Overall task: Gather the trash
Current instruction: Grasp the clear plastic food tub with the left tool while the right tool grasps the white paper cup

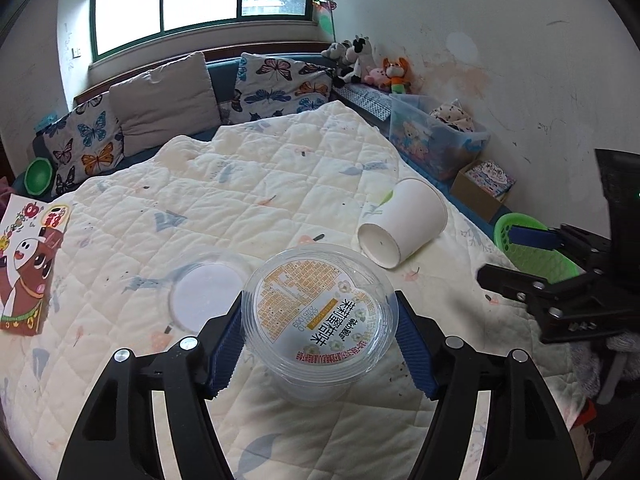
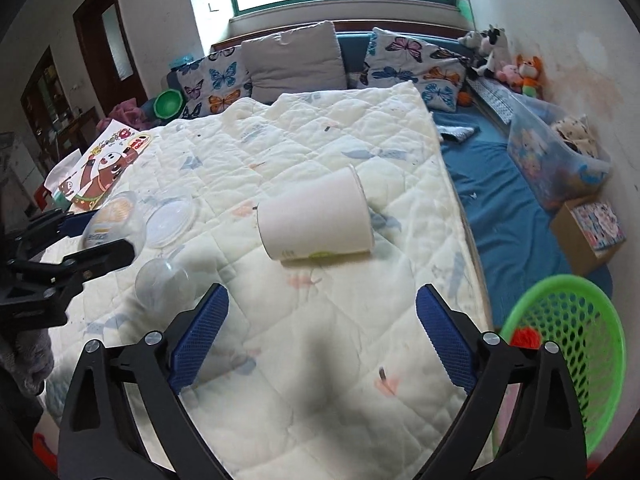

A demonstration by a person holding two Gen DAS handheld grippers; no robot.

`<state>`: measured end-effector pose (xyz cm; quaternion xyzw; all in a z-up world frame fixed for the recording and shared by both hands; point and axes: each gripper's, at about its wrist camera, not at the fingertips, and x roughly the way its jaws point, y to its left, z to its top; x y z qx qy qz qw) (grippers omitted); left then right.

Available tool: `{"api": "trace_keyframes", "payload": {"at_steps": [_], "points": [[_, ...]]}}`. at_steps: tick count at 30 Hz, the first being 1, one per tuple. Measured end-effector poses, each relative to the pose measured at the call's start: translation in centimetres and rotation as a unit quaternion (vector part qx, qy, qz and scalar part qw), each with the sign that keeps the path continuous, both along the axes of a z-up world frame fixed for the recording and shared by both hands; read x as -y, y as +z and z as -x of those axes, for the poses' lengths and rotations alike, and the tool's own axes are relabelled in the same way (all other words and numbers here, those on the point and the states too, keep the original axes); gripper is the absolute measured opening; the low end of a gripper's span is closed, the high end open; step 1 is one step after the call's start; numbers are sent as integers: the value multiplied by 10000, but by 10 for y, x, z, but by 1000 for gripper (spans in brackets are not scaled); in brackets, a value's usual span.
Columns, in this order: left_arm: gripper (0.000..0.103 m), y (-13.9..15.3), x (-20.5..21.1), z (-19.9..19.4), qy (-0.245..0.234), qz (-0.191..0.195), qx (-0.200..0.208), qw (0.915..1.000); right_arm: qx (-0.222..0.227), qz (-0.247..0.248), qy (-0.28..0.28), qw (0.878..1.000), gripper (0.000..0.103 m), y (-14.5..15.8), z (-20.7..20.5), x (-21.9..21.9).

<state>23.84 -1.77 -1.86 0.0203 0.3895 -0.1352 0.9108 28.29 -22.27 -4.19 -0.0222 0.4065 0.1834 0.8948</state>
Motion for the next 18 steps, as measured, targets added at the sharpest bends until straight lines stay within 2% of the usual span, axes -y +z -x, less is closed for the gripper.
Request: {"api": "trace_keyframes", "payload": {"at_steps": [6, 18], "points": [[67, 0, -10, 2, 87, 146, -32, 9999, 122, 212, 149, 9996, 98, -10, -21, -16], [67, -5, -13, 0, 78, 236, -73, 9997, 2, 449, 181, 9988, 98, -34, -54, -30]]}}
